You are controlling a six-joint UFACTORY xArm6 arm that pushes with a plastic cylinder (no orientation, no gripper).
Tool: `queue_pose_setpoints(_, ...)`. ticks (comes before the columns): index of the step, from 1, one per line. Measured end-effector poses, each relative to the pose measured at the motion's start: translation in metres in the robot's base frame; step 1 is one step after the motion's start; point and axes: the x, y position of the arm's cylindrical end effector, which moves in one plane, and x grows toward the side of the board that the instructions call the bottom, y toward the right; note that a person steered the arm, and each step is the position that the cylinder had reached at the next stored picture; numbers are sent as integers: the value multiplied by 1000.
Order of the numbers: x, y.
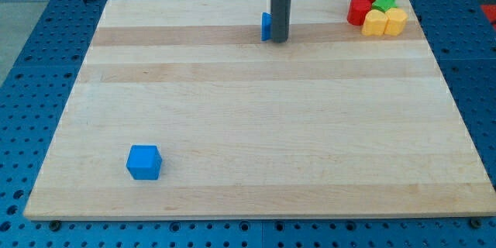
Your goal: Slide the blue triangle towards top right
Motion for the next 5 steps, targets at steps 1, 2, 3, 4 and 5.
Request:
queue_pose_setpoints(1, -30, 24)
queue_pose_setpoints(2, -35, 29)
queue_pose_setpoints(3, -9, 29)
queue_pose_setpoints(4, 23, 21)
queue_pose_setpoints(5, 27, -18)
